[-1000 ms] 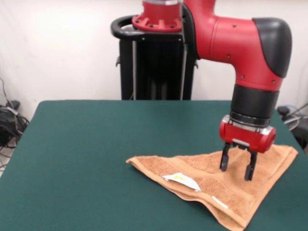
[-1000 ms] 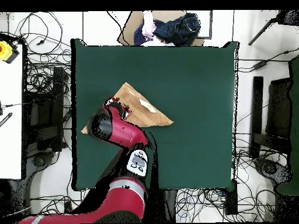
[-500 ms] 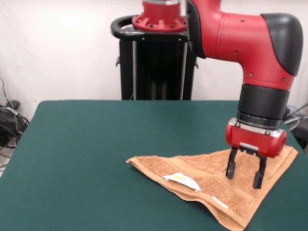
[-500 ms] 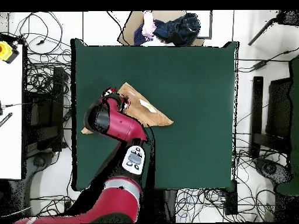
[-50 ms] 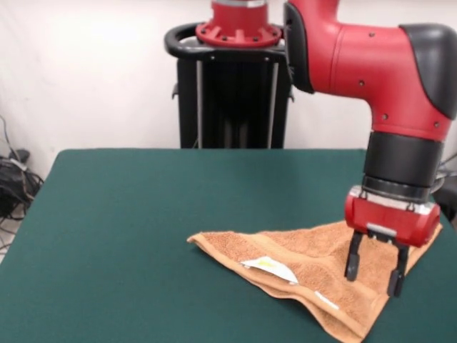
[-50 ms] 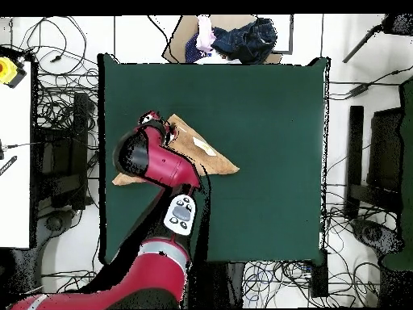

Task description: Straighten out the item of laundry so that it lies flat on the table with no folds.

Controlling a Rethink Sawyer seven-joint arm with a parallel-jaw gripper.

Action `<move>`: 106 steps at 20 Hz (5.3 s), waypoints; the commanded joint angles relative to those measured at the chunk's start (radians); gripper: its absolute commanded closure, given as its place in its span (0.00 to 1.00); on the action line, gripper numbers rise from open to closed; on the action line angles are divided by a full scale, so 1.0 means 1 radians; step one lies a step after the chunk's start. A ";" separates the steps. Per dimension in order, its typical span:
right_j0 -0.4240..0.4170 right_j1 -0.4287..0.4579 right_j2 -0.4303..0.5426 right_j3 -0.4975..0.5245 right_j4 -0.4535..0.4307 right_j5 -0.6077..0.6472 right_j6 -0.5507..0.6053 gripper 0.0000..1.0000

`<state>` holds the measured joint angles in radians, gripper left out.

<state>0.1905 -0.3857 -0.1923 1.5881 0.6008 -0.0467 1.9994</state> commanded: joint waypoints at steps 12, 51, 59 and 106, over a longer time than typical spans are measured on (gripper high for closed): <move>-0.041 0.104 0.110 -0.008 0.008 -0.003 0.202 0.00; -0.062 0.192 0.180 -0.075 0.011 -0.020 0.206 1.00; -0.085 0.110 0.214 0.021 -0.022 -0.007 0.219 1.00; -0.238 -0.253 0.321 0.653 -0.190 -0.116 0.297 1.00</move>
<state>-0.0081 -0.6068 0.0340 2.0796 0.4583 -0.0938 1.9993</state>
